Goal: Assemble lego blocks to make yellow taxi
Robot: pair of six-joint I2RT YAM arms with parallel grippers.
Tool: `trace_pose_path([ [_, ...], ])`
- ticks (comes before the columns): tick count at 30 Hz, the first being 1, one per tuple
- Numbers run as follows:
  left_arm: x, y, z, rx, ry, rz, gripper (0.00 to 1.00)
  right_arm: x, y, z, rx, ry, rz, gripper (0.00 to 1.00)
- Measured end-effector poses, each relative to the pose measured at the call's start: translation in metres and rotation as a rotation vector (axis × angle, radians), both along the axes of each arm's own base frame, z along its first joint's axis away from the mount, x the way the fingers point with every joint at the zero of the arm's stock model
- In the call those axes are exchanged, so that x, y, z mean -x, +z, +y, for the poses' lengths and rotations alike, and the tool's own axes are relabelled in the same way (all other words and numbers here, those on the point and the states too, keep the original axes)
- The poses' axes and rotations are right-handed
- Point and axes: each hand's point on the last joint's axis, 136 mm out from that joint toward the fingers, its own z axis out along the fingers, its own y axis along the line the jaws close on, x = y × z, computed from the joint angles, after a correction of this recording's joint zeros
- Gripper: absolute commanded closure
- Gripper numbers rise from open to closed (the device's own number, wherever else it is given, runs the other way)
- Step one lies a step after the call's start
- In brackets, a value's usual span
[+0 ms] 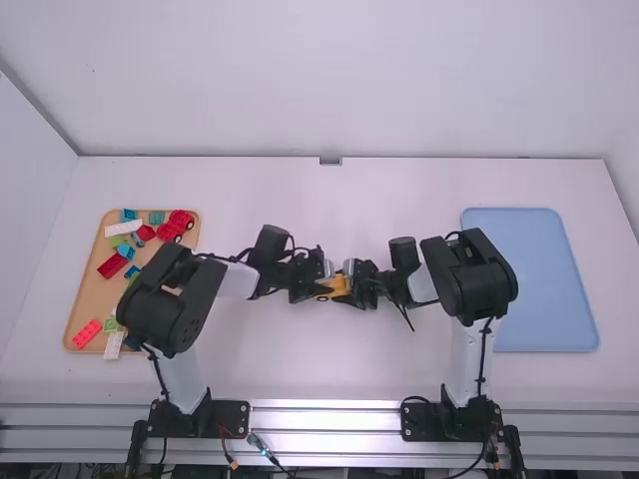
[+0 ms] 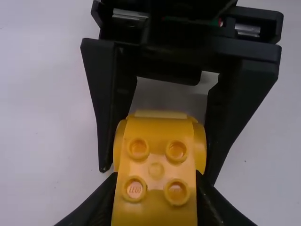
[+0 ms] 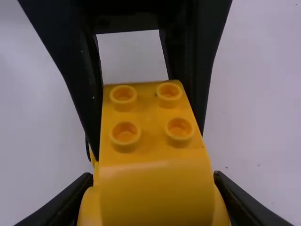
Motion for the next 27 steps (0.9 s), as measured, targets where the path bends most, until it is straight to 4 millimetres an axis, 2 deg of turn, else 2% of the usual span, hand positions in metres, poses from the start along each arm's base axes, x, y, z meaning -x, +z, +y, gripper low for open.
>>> trace_pose_path([
  [5, 0.002, 0.006, 0.009, -0.032, 0.033, 0.008, 0.60, 0.000, 0.000, 0.000, 0.000, 0.001, -0.002, 0.49],
  [8, 0.001, 0.023, 0.017, -0.021, 0.048, -0.004, 0.51, 0.000, 0.000, 0.000, 0.000, 0.000, -0.002, 0.49],
  [9, -0.001, 0.035, 0.020, -0.006, 0.056, -0.023, 0.00, 0.000, 0.000, 0.000, 0.000, 0.000, -0.002, 0.49],
  [10, -0.002, 0.039, 0.021, -0.003, 0.057, -0.031, 0.01, 0.000, 0.000, 0.000, 0.000, 0.001, -0.003, 0.49],
  [11, -0.004, 0.059, 0.028, 0.017, 0.074, -0.055, 0.01, 0.000, 0.000, 0.000, 0.000, -0.001, 0.000, 0.49],
  [14, -0.006, 0.101, 0.049, 0.051, 0.131, -0.110, 0.01, 0.000, 0.000, 0.000, 0.000, -0.002, 0.000, 0.45],
  [15, -0.007, 0.108, 0.053, 0.055, 0.142, -0.119, 0.01, 0.000, 0.000, 0.000, 0.000, 0.000, -0.004, 0.45],
  [16, -0.007, 0.129, 0.066, 0.067, 0.177, -0.160, 0.01, 0.000, 0.000, 0.000, 0.000, -0.002, -0.001, 0.44],
  [17, -0.005, 0.144, 0.075, 0.074, 0.200, -0.189, 0.01, -0.001, 0.000, 0.000, -0.001, -0.004, -0.003, 0.44],
  [18, -0.005, 0.148, 0.077, 0.076, 0.206, -0.196, 0.01, -0.002, 0.001, 0.000, 0.000, -0.007, -0.001, 0.44],
  [20, 0.002, 0.179, 0.096, 0.087, 0.258, -0.270, 0.01, -0.010, 0.001, -0.001, 0.006, -0.049, 0.012, 0.48],
  [23, 0.011, 0.202, 0.108, 0.081, 0.300, -0.328, 0.01, -0.021, 0.002, -0.005, 0.012, -0.108, 0.053, 0.50],
  [27, 0.013, 0.214, 0.114, 0.085, 0.367, -0.335, 0.01, -0.043, 0.007, -0.016, 0.021, -0.204, 0.085, 0.50],
])
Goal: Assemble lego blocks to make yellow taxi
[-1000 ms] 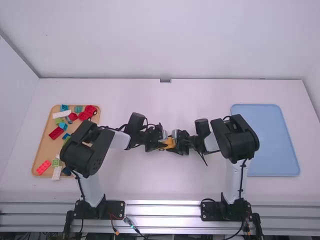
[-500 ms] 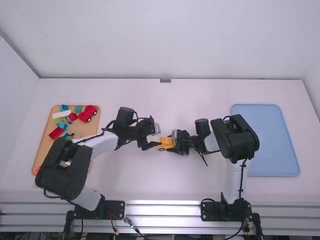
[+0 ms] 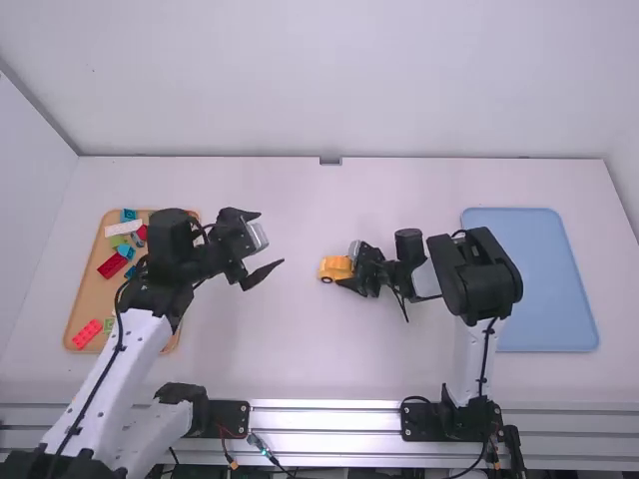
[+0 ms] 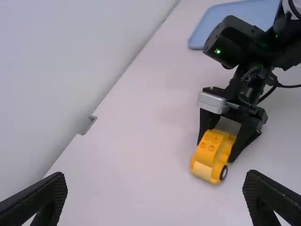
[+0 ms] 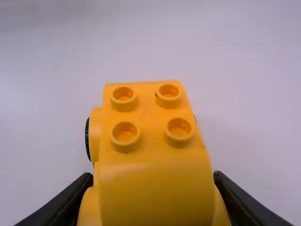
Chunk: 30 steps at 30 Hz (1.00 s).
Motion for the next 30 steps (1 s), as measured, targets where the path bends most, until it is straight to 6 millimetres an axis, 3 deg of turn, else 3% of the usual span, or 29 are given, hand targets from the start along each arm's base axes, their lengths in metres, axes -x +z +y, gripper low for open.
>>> trace_pose_path([
  [2, -0.007, 0.002, 0.005, 0.024, 0.061, 0.019, 0.01, -0.010, 0.009, -0.009, 0.011, -0.058, 0.014, 0.50],
  [6, -0.035, 0.004, 0.021, 0.096, 0.231, 0.045, 0.01, -0.034, 0.045, -0.043, 0.058, -0.224, 0.012, 0.58],
  [10, -0.068, -0.016, 0.035, 0.157, 0.367, 0.079, 0.01, -0.047, 0.077, -0.106, 0.175, -0.462, 0.036, 0.66],
  [13, -0.096, -0.040, 0.039, 0.198, 0.420, 0.093, 0.01, -0.042, 0.090, -0.176, 0.295, -0.701, 0.092, 0.66],
  [14, -0.099, -0.041, 0.040, 0.203, 0.425, 0.093, 0.01, -0.041, 0.090, -0.182, 0.306, -0.718, 0.097, 0.66],
  [15, -0.112, -0.047, 0.042, 0.239, 0.450, 0.088, 0.01, -0.036, 0.094, -0.212, 0.340, -0.817, 0.118, 0.65],
  [17, -0.127, -0.058, 0.045, 0.290, 0.493, 0.096, 0.01, -0.029, 0.098, -0.252, 0.368, -0.946, 0.147, 0.59],
  [19, -0.134, -0.068, 0.048, 0.319, 0.522, 0.118, 0.01, -0.025, 0.101, -0.277, 0.369, -1.032, 0.162, 0.52],
  [20, -0.140, -0.082, 0.049, 0.334, 0.547, 0.157, 0.01, -0.021, 0.102, -0.301, 0.366, -1.113, 0.177, 0.49],
  [24, -0.156, -0.117, 0.053, 0.339, 0.612, 0.293, 0.01, -0.014, 0.103, -0.360, 0.332, -1.316, 0.178, 0.44],
  [28, -0.166, -0.127, 0.054, 0.321, 0.642, 0.369, 0.01, -0.007, 0.085, -0.386, 0.308, -1.407, 0.224, 0.44],
  [30, -0.170, -0.126, 0.054, 0.305, 0.653, 0.406, 0.01, 0.002, 0.062, -0.394, 0.305, -1.437, 0.298, 0.44],
])
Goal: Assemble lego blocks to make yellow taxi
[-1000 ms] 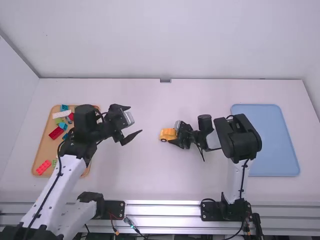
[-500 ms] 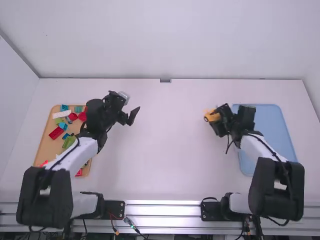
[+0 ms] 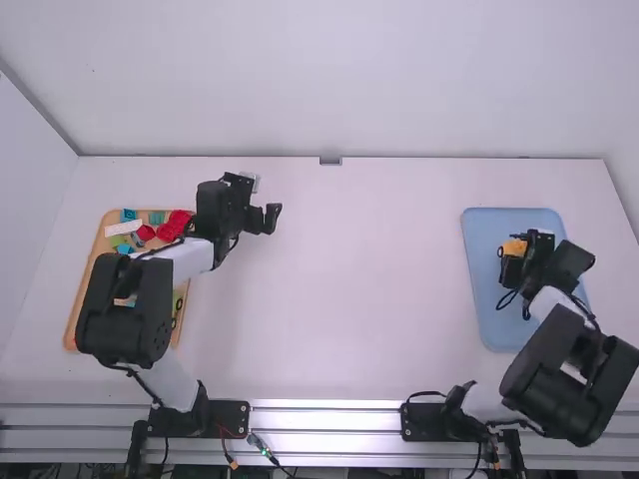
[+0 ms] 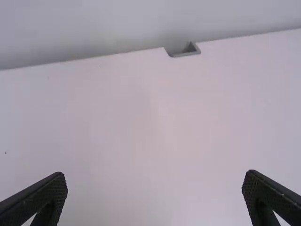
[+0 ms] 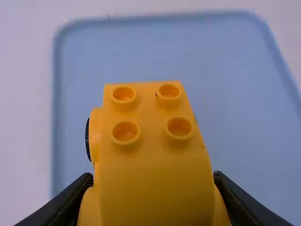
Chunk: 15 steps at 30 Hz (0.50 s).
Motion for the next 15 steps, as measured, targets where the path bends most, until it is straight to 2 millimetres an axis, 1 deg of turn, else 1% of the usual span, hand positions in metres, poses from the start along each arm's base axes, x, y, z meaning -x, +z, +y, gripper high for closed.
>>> trace_pose_path([
  [2, -0.004, 0.005, 0.000, -0.013, -0.006, 0.023, 0.01, 0.006, -0.015, -0.004, -0.027, -0.024, 0.031, 0.43],
  [4, -0.006, 0.008, 0.000, -0.017, -0.008, 0.043, 0.01, 0.009, -0.023, -0.007, -0.039, -0.041, 0.042, 0.42],
  [5, -0.007, 0.010, 0.001, -0.021, -0.007, 0.052, 0.01, 0.009, -0.025, -0.009, -0.044, -0.049, 0.043, 0.38],
  [6, -0.008, 0.011, 0.001, -0.023, -0.004, 0.055, 0.01, 0.010, -0.026, -0.010, -0.043, -0.050, 0.044, 0.37],
  [7, -0.009, 0.013, 0.002, -0.028, 0.001, 0.062, 0.01, 0.010, -0.026, -0.011, -0.046, -0.057, 0.043, 0.30],
  [8, -0.010, 0.014, 0.002, -0.035, 0.008, 0.067, 0.01, 0.010, -0.026, -0.012, -0.045, -0.058, 0.042, 0.27],
  [9, -0.010, 0.014, 0.004, -0.045, 0.015, 0.075, 0.01, 0.009, -0.026, -0.012, -0.044, -0.058, 0.040, 0.19],
  [12, -0.009, 0.011, 0.004, -0.070, 0.026, 0.095, 0.01, 0.009, -0.026, -0.012, -0.045, -0.058, 0.039, 0.08],
  [13, -0.008, 0.010, 0.003, -0.077, 0.024, 0.102, 0.01, 0.009, -0.026, -0.012, -0.044, -0.057, 0.040, 0.01],
  [15, -0.006, 0.009, -0.001, -0.084, 0.019, 0.115, 0.01, 0.010, -0.027, -0.011, -0.048, -0.058, 0.045, 0.01],
])
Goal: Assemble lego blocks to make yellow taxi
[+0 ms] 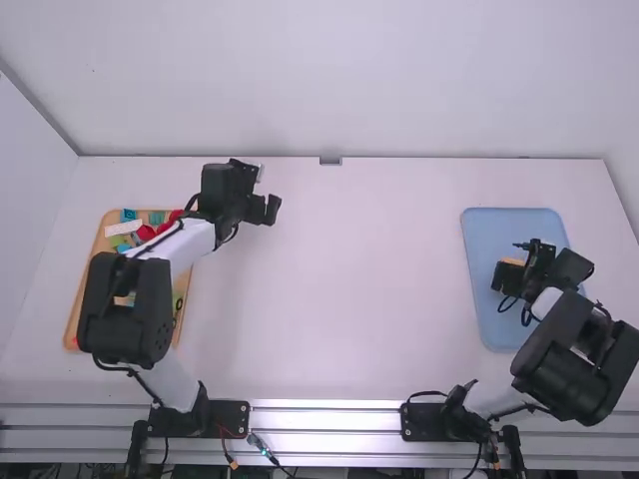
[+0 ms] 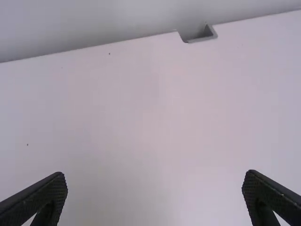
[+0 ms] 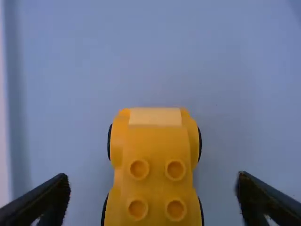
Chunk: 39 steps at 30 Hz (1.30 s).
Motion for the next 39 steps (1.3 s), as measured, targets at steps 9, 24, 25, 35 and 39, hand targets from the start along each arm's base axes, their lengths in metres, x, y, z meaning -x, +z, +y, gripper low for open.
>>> trace_pose_path([
  [9, 0.008, 0.010, -0.027, -0.046, -0.038, 0.090, 0.01, 0.001, 0.033, 0.021, 0.040, -0.002, 0.004, 0.01],
  [24, 0.013, 0.138, -0.051, -0.115, -0.047, 0.054, 0.01, 0.002, 0.261, 0.137, 0.471, 0.312, -0.582, 0.01],
  [25, 0.013, 0.141, -0.051, -0.113, -0.048, 0.049, 0.02, 0.006, 0.269, 0.143, 0.496, 0.335, -0.606, 0.02],
  [35, 0.007, 0.165, 0.004, -0.087, 0.127, -0.039, 0.13, 0.027, 0.251, 0.180, 0.509, 0.450, -0.630, 0.15],
  [39, 0.010, 0.179, 0.031, -0.073, 0.195, -0.094, 0.19, 0.036, 0.236, 0.189, 0.456, 0.457, -0.645, 0.23],
])
